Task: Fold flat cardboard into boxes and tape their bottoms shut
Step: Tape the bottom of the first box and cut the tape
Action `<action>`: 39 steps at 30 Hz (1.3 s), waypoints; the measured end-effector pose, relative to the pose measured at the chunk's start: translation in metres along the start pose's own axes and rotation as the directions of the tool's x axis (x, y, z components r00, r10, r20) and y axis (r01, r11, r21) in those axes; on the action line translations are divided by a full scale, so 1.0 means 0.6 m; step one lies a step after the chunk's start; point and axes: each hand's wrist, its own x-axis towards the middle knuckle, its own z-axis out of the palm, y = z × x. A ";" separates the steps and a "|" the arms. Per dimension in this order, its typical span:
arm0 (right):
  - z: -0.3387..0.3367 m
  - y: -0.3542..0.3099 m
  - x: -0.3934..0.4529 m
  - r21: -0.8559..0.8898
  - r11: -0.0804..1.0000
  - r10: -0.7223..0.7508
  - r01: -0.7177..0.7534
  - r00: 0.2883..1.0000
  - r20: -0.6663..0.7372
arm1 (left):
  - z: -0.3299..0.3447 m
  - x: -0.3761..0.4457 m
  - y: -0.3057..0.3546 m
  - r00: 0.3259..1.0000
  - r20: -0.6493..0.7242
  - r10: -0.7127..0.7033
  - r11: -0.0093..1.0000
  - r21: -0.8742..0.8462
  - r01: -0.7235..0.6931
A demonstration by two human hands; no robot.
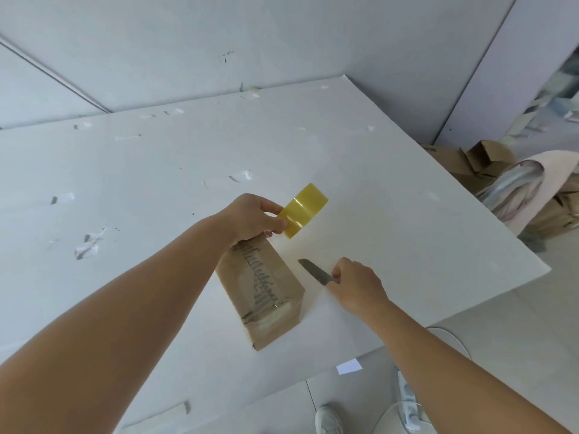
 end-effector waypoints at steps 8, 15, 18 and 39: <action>-0.065 -0.022 -0.035 0.142 0.954 -0.234 0.264 0.952 -0.195 | 0.003 -0.005 0.002 0.999 -0.039 0.026 0.999 -0.032 -0.027; -0.117 -0.051 -0.075 -0.009 0.951 -0.301 0.310 0.915 -0.267 | 0.004 -0.006 0.001 0.997 -0.019 0.071 0.995 -0.071 -0.072; -0.129 -0.074 -0.081 -0.083 0.948 -0.319 0.308 0.910 -0.266 | 0.005 -0.004 0.001 0.996 -0.043 0.075 0.993 -0.087 -0.078; -0.058 -0.079 0.019 -0.197 0.962 -0.203 0.187 0.977 -0.068 | -0.007 -0.003 -0.016 0.994 -0.093 0.063 0.946 -0.312 -0.089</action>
